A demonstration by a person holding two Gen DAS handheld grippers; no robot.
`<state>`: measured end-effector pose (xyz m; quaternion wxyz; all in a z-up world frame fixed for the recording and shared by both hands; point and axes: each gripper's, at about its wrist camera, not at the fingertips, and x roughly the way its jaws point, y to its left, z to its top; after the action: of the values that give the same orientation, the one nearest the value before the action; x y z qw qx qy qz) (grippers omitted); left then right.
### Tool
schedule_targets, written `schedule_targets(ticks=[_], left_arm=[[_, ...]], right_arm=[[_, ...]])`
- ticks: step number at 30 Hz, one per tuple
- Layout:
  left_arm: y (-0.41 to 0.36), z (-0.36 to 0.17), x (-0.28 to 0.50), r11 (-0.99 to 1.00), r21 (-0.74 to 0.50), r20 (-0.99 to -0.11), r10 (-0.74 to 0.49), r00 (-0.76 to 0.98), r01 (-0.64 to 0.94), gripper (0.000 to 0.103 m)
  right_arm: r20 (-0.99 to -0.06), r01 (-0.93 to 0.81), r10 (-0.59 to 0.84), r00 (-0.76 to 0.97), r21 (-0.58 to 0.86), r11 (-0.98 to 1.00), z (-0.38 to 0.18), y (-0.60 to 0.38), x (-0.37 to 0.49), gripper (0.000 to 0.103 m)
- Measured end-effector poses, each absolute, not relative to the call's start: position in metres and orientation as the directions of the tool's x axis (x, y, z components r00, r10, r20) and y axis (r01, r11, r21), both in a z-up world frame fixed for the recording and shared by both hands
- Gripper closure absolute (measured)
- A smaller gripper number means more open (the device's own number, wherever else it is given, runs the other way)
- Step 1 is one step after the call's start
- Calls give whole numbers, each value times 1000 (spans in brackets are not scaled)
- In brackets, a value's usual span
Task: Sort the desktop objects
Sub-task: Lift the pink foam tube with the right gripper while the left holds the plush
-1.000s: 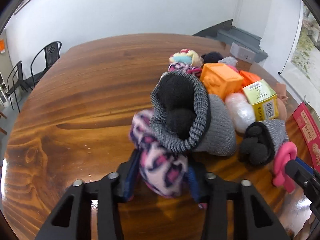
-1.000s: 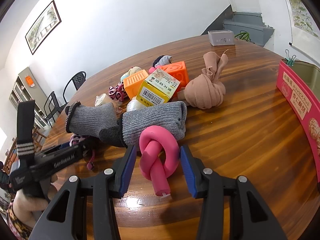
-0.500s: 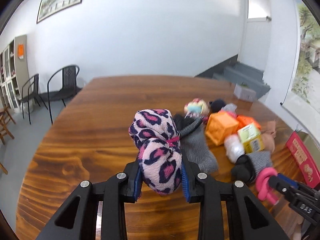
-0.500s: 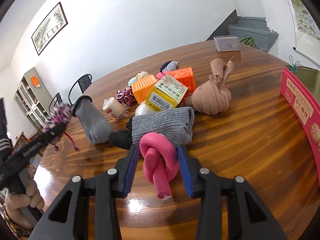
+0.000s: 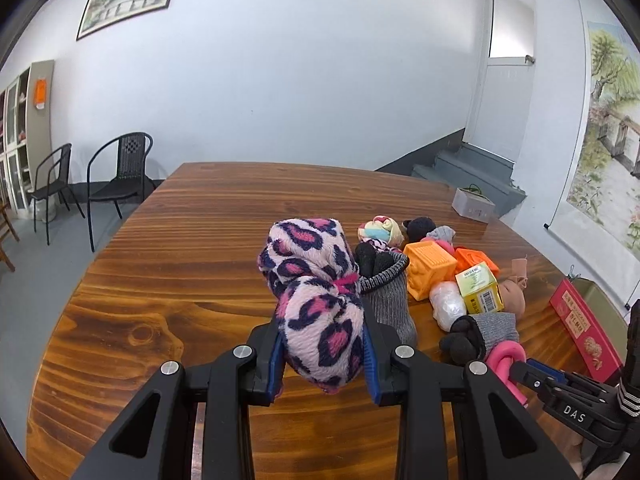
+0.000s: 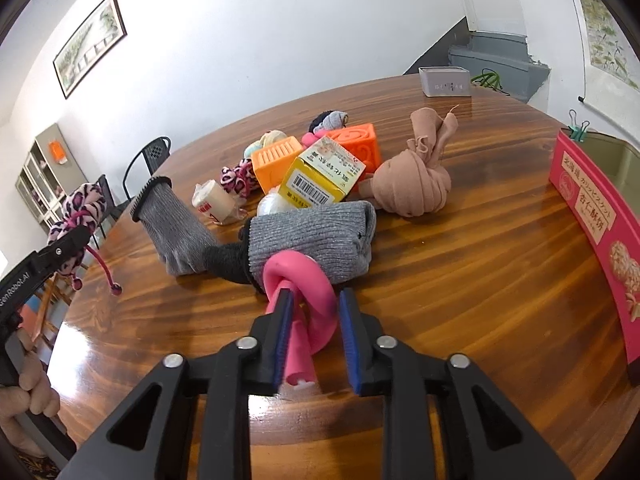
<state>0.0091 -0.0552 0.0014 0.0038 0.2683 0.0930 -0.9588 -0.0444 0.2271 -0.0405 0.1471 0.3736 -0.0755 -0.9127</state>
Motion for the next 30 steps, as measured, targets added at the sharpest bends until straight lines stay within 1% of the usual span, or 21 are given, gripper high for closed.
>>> schedule_targets(ticks=[2, 6, 16, 17, 18, 21, 30], left_arm=[[-55, 2, 11, -982, -181, -516, 49, -855, 53, 70], [-57, 1, 10, -980, -192, -516, 57, -855, 51, 70], [-52, -3, 7, -977, -212, -536, 98, -839, 20, 70], [-51, -3, 7, -977, -211, -535, 101, -839, 17, 70], [-50, -3, 8, -978, -210, -534, 103, -839, 13, 70], [-49, -3, 8, -978, -208, -533, 106, -839, 9, 70], [-45, -4, 6, -982, -186, -531, 85, -843, 19, 70]], right_arm=[[-667, 208, -311, -676, 233, -950, -41, 226, -46, 61], [-681, 214, -305, -665, 217, -952, -43, 221, -50, 49], [-710, 274, -370, -599, 253, -928, -51, 202, -47, 48], [-714, 274, -361, -600, 240, -931, -52, 200, -47, 53], [-717, 275, -352, -602, 228, -934, -53, 198, -48, 67], [-706, 274, -359, -611, 237, -932, -53, 198, -45, 70], [-616, 296, -415, -669, 292, -910, -32, 212, -19, 71]])
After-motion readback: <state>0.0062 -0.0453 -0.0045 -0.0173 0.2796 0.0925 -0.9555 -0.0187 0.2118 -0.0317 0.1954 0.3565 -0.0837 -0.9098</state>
